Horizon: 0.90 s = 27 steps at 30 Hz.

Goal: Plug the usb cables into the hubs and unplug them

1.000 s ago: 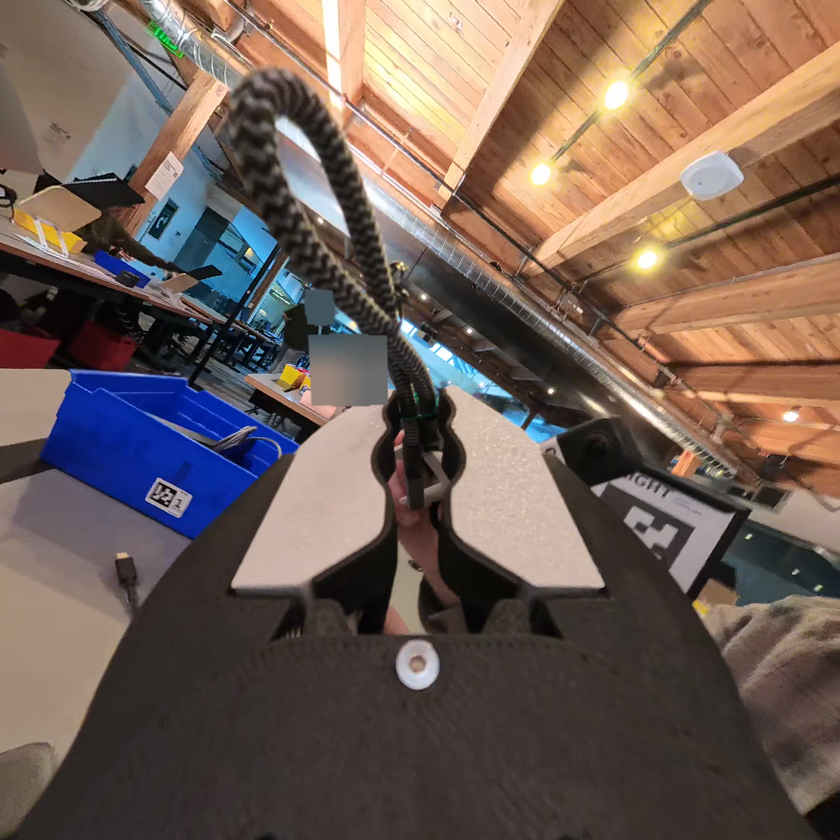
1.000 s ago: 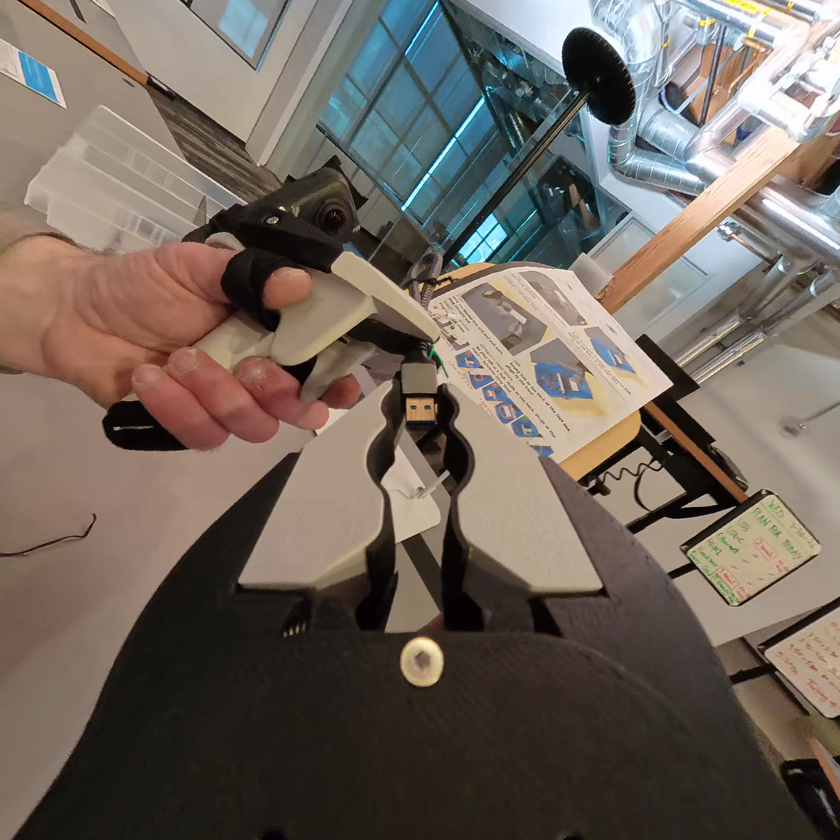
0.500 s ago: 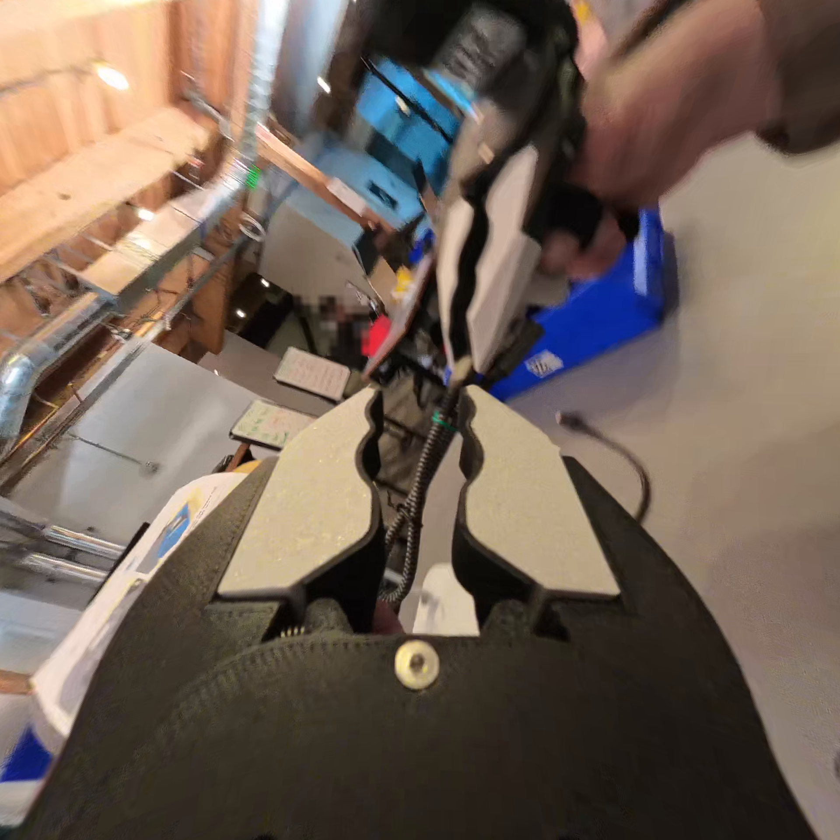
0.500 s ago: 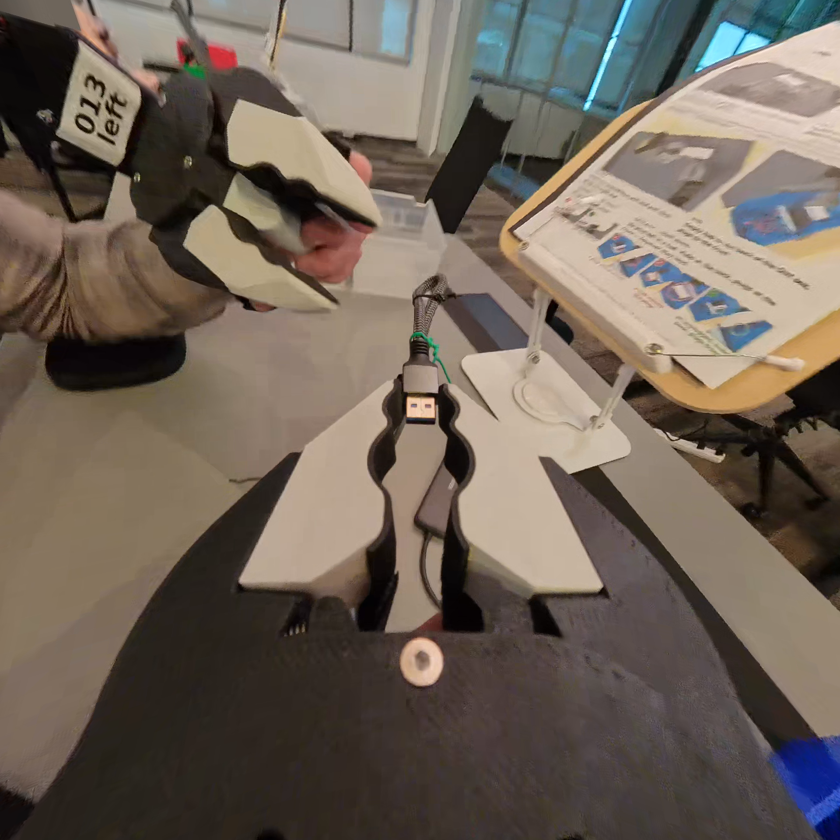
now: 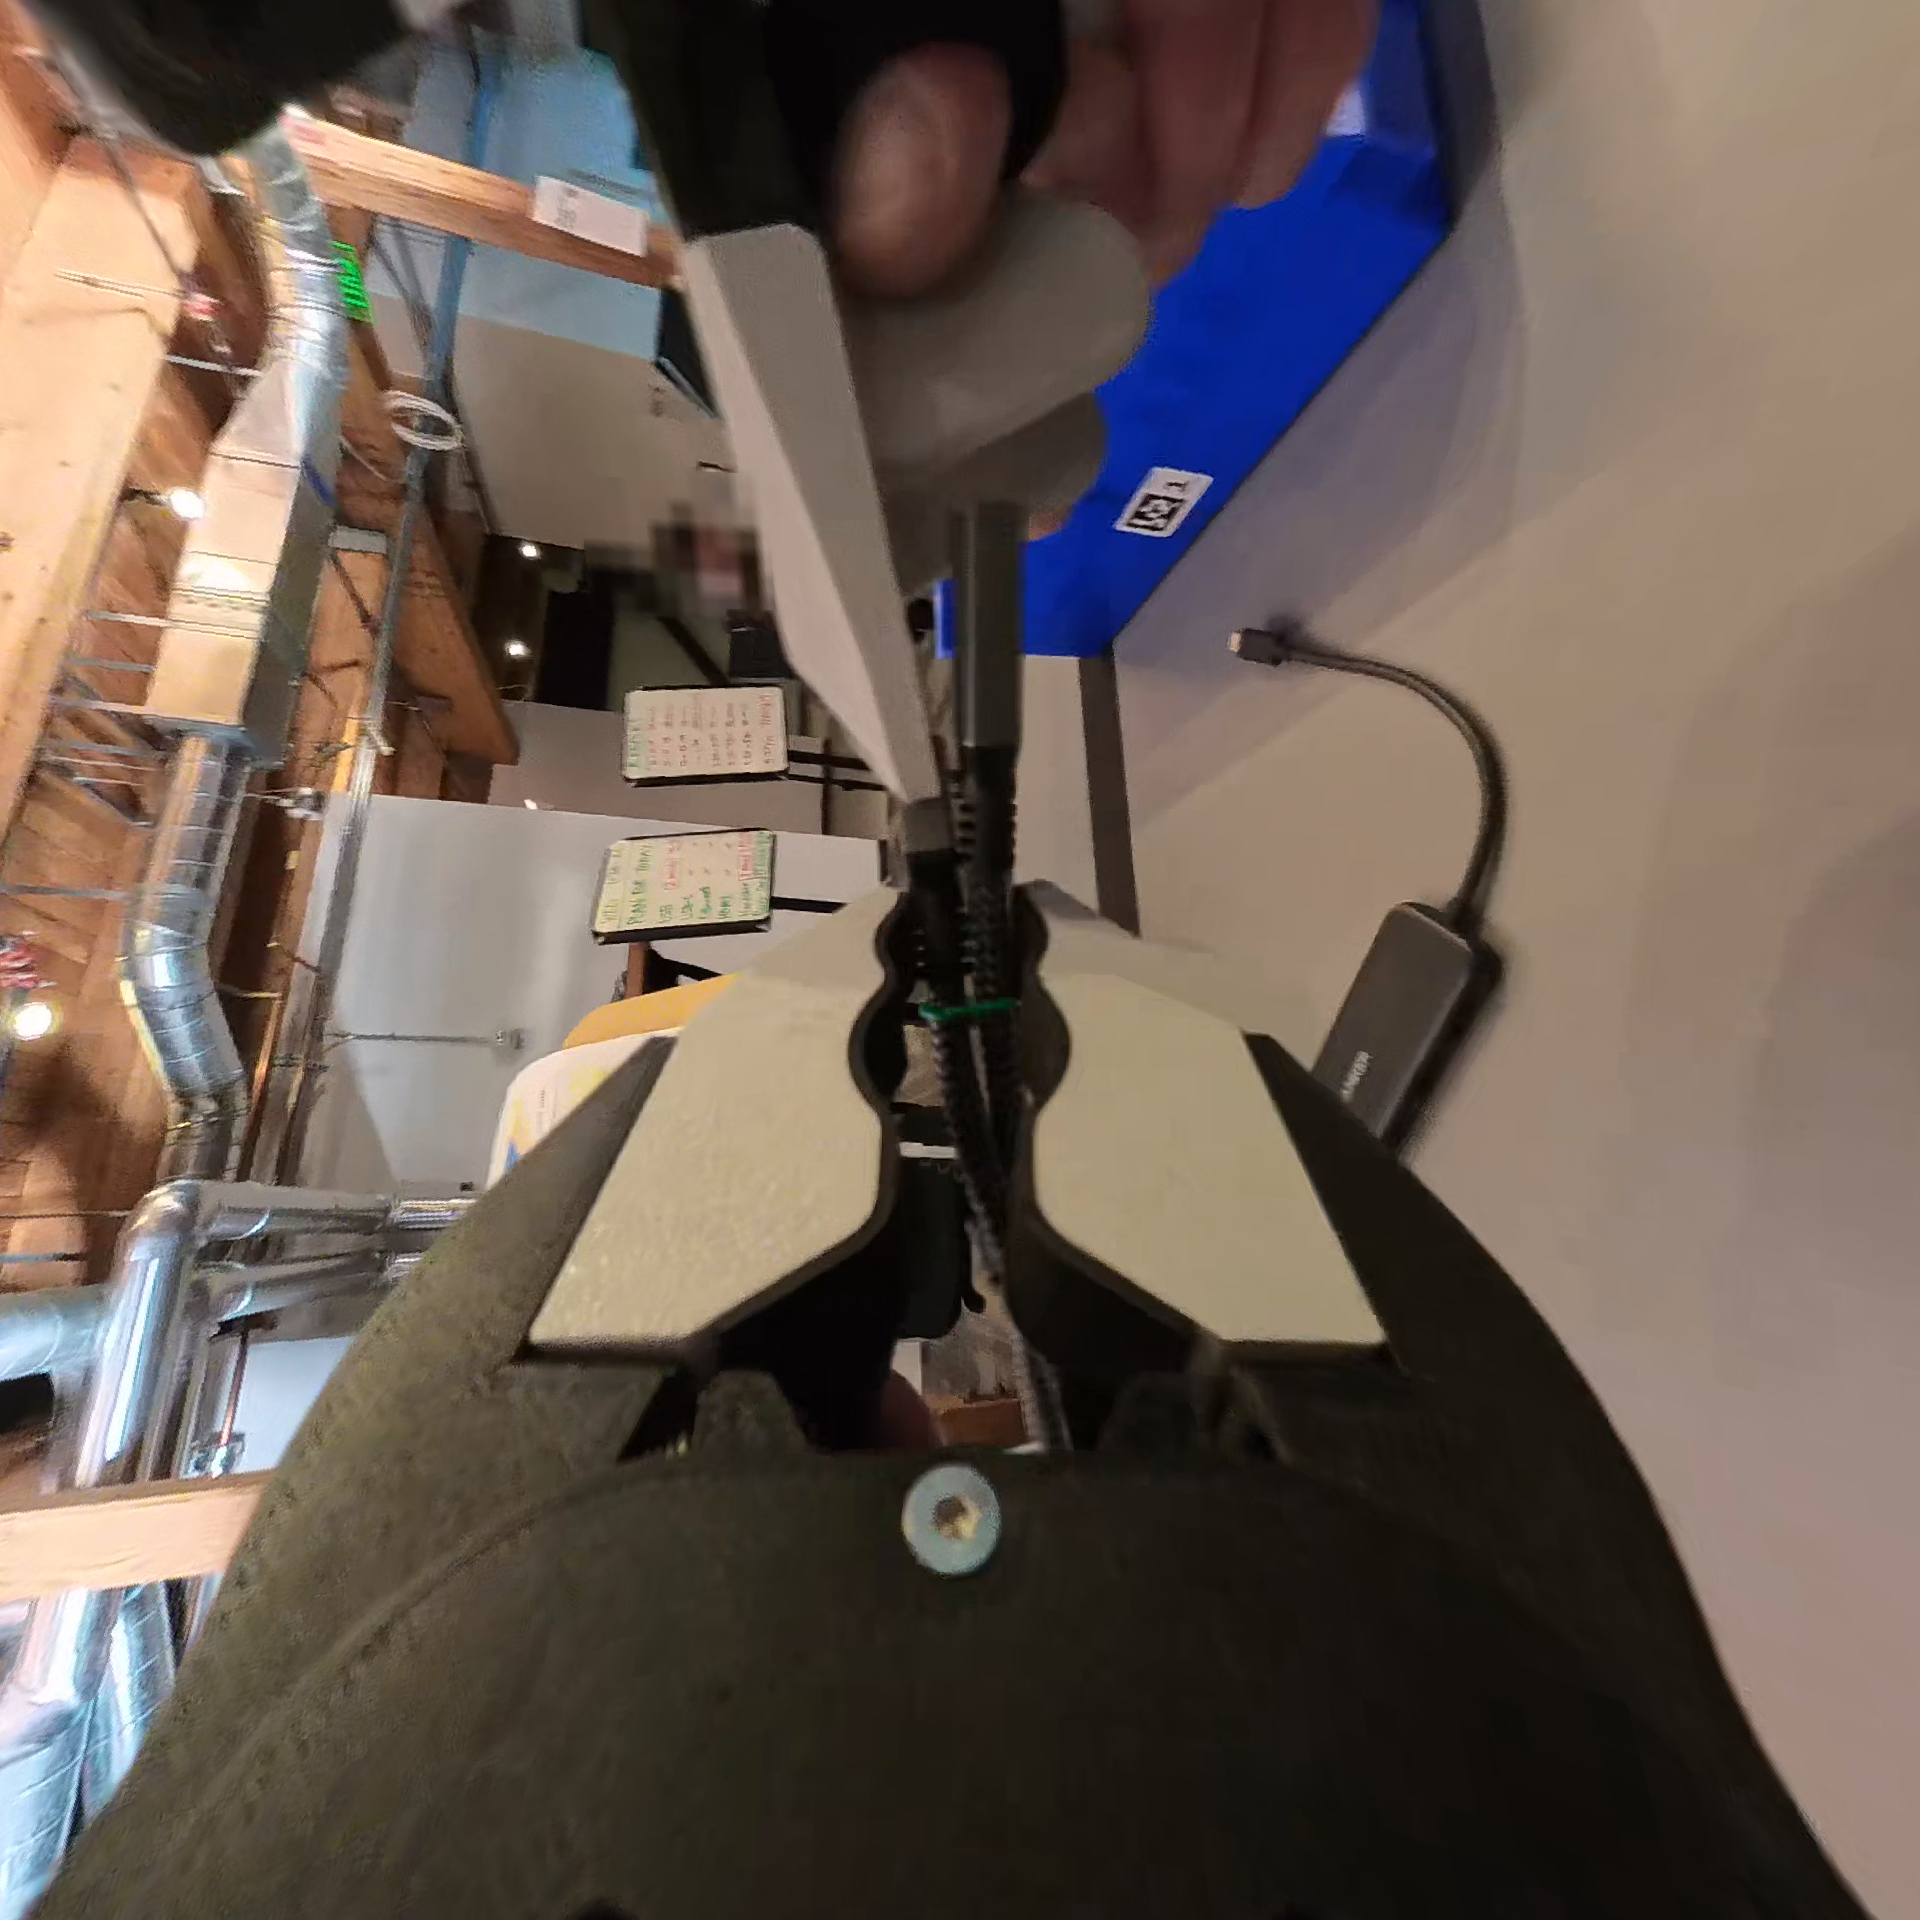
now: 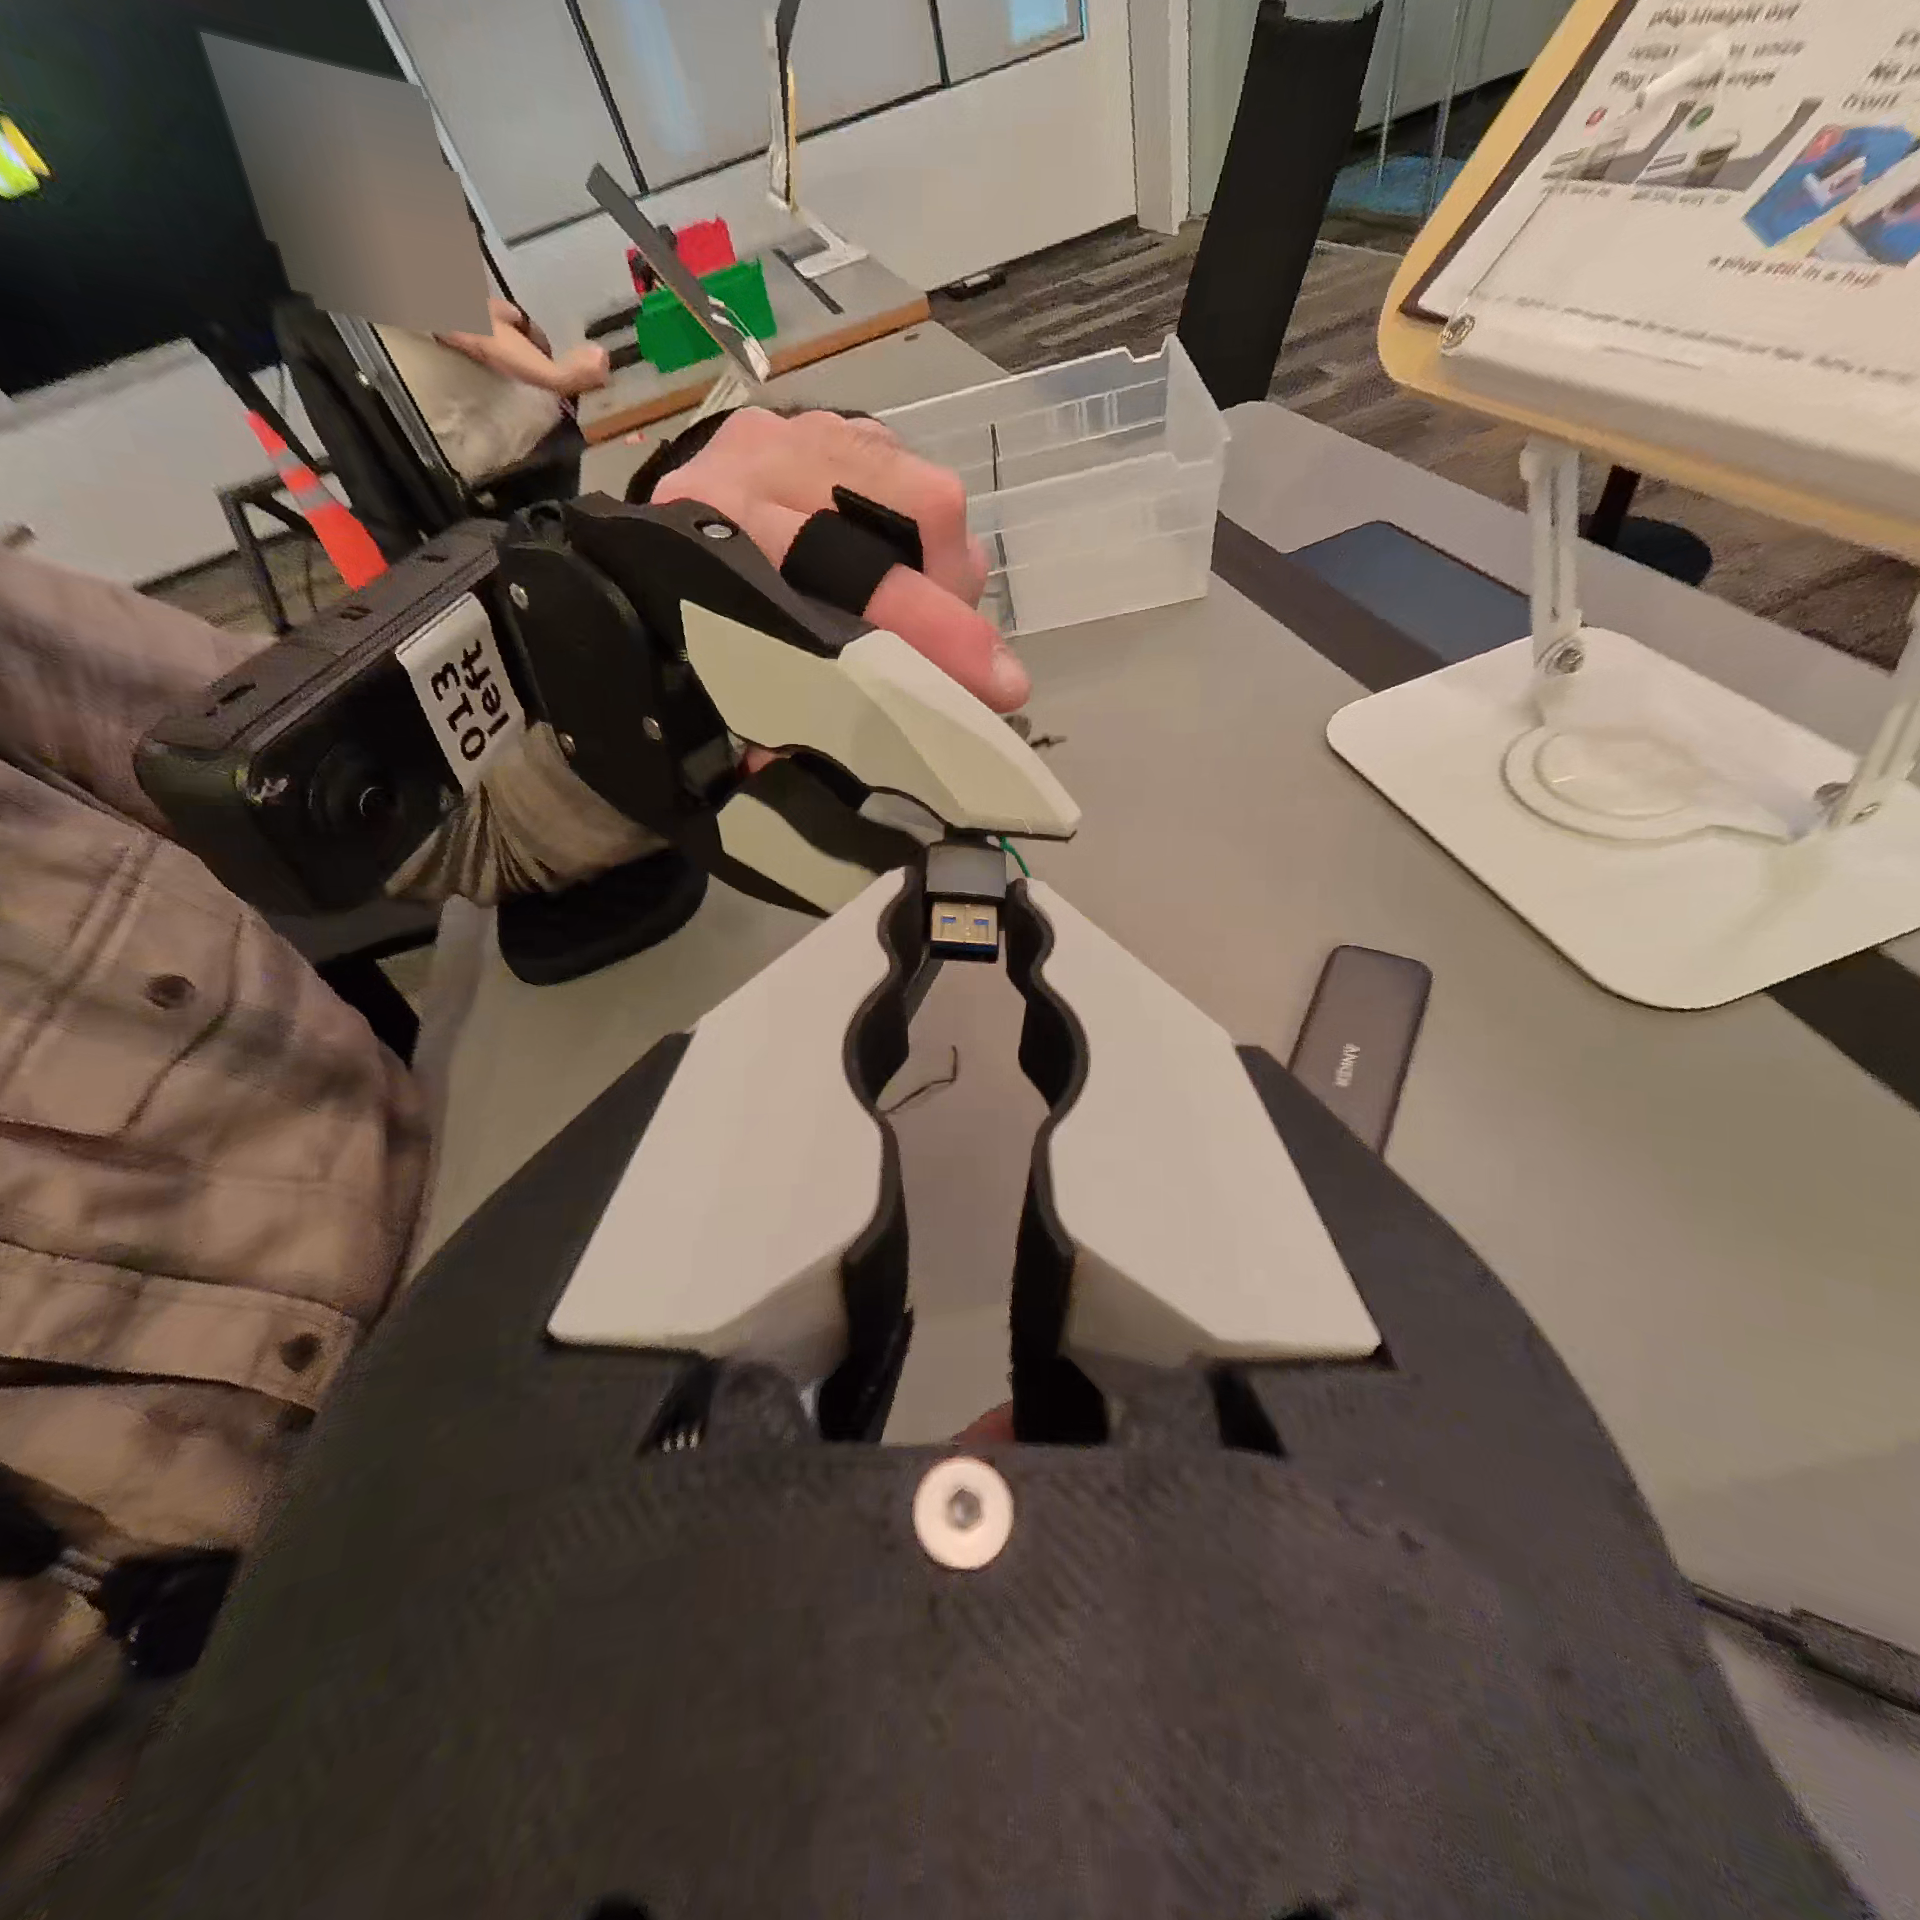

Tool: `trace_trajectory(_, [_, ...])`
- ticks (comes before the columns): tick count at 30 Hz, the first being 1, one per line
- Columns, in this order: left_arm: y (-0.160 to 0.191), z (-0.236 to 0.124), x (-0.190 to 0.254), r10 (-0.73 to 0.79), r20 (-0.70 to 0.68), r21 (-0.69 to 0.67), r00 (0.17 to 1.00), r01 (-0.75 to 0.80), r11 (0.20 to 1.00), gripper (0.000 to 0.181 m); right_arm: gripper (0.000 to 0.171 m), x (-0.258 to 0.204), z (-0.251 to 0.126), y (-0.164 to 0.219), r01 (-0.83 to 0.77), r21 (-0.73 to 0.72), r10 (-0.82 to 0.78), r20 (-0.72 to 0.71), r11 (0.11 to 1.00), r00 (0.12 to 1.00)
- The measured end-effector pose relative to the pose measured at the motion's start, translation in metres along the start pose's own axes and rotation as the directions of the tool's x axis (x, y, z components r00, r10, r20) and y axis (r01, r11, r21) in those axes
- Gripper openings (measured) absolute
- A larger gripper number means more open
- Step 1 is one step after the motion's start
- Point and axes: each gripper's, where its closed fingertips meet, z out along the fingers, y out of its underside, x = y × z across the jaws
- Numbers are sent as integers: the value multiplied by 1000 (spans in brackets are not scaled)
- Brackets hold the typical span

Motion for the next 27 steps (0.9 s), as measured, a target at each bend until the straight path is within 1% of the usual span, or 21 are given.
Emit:
trace_trajectory(2, [1, 1, -2, -8, 10, -2, 1000, 8, 1000, 16, 13, 1, 1, -1, -31, 47, 31, 0, 998, 1000])
trace_trajectory(4, [1, 1, -4, -26, 19, 7, 999, 26, 1000, 16, 13, 2, -1, -3, 4, 85, -2, -19, 996, 1000])
trace_trajectory(6, [1, 0, 3, -100, -64, 31, 993, 102, 994, 15, 14, 0, -9, -15, 129, 135, -120, -77, 982, 990])
trace_trajectory(7, [1, -2, 6, -154, -109, 54, 982, 161, 985, 15, 19, -2, -15, -22, 192, 149, -177, -109, 970, 978])
trace_trajectory(8, [0, -4, 10, -223, -176, 71, 959, 239, 968, 15, 22, -3, -22, -27, 266, 140, -245, -151, 954, 958])
trace_trajectory(9, [-3, -8, 14, -294, -258, 91, 920, 326, 941, 15, 21, -6, -28, -30, 368, 104, -344, -196, 924, 918])
trace_trajectory(10, [-6, -11, 16, -363, -329, 112, 872, 418, 901, 15, 19, -8, -33, -29, 478, 36, -457, -233, 878, 858])
trace_trajectory(12, [-15, -24, 23, -459, -523, 124, 718, 597, 793, 15, 19, -13, -36, -24, 649, -135, -658, -258, 749, 707])
trace_trajectory(13, [-21, -31, 23, -477, -594, 136, 648, 665, 734, 15, 19, -18, -36, -21, 719, -204, -746, -242, 665, 621])
trace_trajectory(15, [-32, -46, 26, -472, -735, 110, 487, 772, 626, 14, 21, -30, -30, -15, 825, -323, -886, -186, 464, 425])
trace_trajectory(17, [-37, -51, 24, -470, -800, 80, 372, 843, 532, 14, 25, -37, -22, -8, 870, -422, -967, -107, 257, 233])
trace_trajectory(18, [-41, -57, 26, -442, -839, 64, 318, 864, 500, 14, 26, -40, -17, -5, 875, -454, -986, -74, 166, 149])
trace_trajectory(19, [-46, -62, 27, -408, -866, 70, 290, 877, 476, 14, 26, -43, -13, -2, 880, -463, -994, -43, 106, 98])
trace_trajectory(20, [-50, -66, 29, -383, -885, 64, 264, 885, 461, 14, 28, -46, -9, 2, 883, -463, -997, -18, 77, 78])
trace_trajectory(22, [-57, -72, 40, -328, -920, 37, 216, 878, 477, 14, 32, -52, -1, 7, 893, -444, -996, 13, 71, 85])
trace_trajectory(23, [-60, -74, 44, -311, -927, 35, 208, 876, 482, 14, 32, -54, 2, 11, 898, -431, -993, 29, 88, 112])
trace_trajectory(25, [-67, -78, 50, -278, -948, 2, 154, 878, 479, 14, 31, -63, 8, 16, 918, -372, -983, 62, 139, 174])
trace_trajectory(27, [-72, -82, 52, -242, -961, 5, 132, 887, 462, 14, 23, -75, 13, 27, 920, -322, -952, 131, 223, 276])
